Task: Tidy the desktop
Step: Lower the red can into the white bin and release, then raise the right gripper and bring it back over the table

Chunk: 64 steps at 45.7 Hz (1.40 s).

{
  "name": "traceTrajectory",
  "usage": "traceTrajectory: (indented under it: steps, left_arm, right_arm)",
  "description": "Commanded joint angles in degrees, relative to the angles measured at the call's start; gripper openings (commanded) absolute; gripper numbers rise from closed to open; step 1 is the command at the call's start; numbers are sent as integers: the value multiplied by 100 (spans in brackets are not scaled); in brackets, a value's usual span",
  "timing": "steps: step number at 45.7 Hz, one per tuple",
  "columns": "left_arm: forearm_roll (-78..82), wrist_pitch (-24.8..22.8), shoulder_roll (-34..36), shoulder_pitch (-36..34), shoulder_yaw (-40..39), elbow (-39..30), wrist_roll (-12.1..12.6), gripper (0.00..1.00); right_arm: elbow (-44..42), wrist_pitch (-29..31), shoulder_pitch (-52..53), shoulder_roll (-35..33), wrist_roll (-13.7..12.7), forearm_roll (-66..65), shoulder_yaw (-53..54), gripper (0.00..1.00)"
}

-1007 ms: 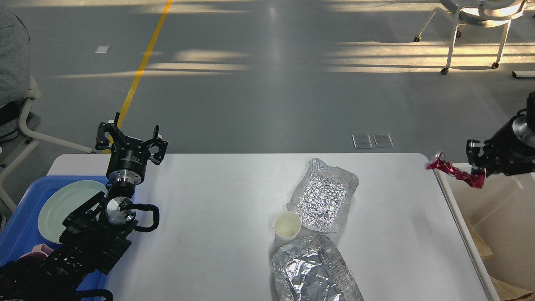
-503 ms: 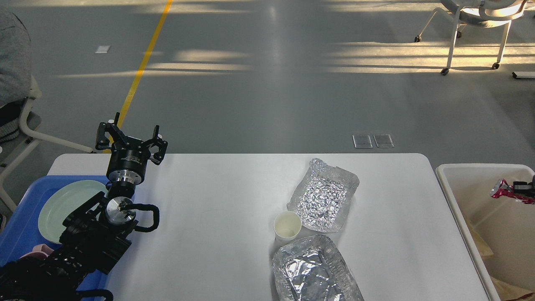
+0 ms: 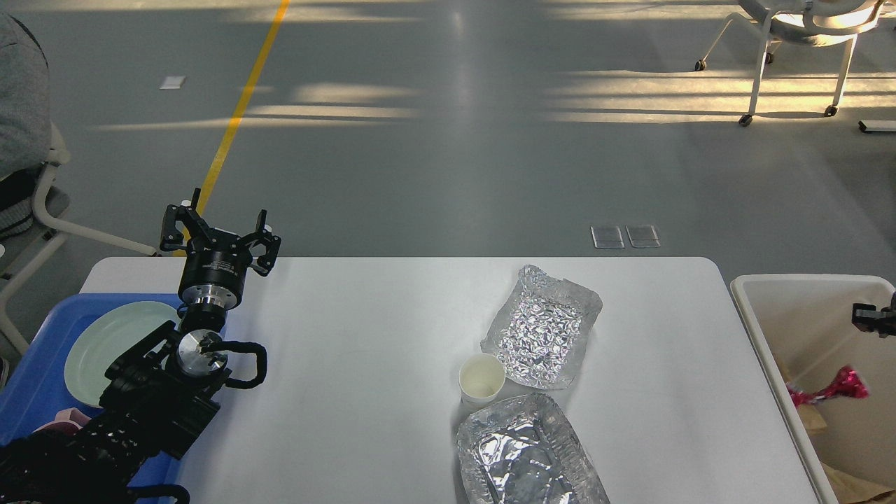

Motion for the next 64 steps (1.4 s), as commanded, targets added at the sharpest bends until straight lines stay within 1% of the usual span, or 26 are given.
traceTrajectory:
  steps: [1,7,10,13,17,21,25,29,30,37,48,55,64]
  left_arm:
    - [0,0,0,0,0,0,0,100]
    - [0,0,0,0,0,0,0,100]
    - [0,0,0,0,0,0,0,100]
    - [0,0,0,0,0,0,0,100]
    - [0,0,0,0,0,0,0,100]
    - [0,0,0,0,0,0,0,100]
    - [0,0,0,0,0,0,0,100]
    - [0,0,0,0,0,0,0,100]
    - [0,0,0,0,0,0,0,100]
    - [0,0,0,0,0,0,0,100]
    - [0,0,0,0,0,0,0,100]
    - [0,0,0,0,0,0,0,100]
    - [0,0,0,0,0,0,0,100]
  right_arm:
    - [53,4,61,8,9,71,9,100]
    - [281,12,359,8,9,71,71,100]
    - [615,56,657,-27,9,80,97,100]
    - [1019,231,1114,-62,9,185,89,100]
    - [1564,696,1860,-142,9,396,97,100]
    - [1872,1268,2546,-106,9,642,115,100]
    - [1917,1936,3101,-19,9,1063,167,100]
    - [1934,2402,3610,175,9,1468,255,100]
    - [1943,2594,3934,245,9,1643,316,100]
    - [1970,3289,4709,403,18,1820,633,100]
    - [1952,3324,5703,377,18,2531,1512,100]
    - [1952,3324,6107,351,53,3138,1820,100]
    - [1970,3324,6476,342,53,3385,2145,100]
